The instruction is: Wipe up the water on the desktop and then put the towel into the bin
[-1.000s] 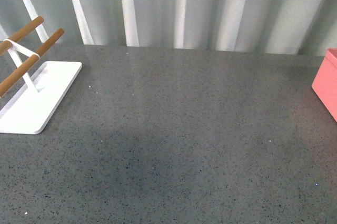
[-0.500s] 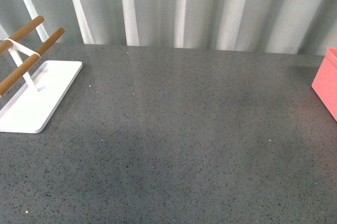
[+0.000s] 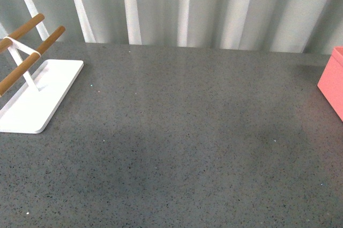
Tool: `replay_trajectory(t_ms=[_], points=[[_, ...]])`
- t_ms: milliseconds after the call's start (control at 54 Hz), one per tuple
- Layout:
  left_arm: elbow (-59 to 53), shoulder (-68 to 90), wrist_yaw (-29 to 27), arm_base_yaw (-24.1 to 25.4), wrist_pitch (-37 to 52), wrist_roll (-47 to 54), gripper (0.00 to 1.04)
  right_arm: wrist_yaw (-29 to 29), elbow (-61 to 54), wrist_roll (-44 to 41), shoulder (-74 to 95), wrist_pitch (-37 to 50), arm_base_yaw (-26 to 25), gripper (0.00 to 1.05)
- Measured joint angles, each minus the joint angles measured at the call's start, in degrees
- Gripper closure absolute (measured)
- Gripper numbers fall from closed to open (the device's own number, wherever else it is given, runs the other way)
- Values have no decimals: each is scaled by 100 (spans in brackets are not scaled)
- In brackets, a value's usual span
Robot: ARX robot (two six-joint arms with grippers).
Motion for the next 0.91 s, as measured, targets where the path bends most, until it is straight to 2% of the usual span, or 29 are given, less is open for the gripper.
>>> replay_trajectory(t_ms=[407,537,907], points=[[0,0,0,-2,0,0,7,2,-476,17,-1307,-833,0,102],[0,0,0,-2,0,0,7,4,-625,20,-1469,-728,0,102],[0,0,0,0,0,0,7,9,-634,24,-2618,-1810,0,102]])
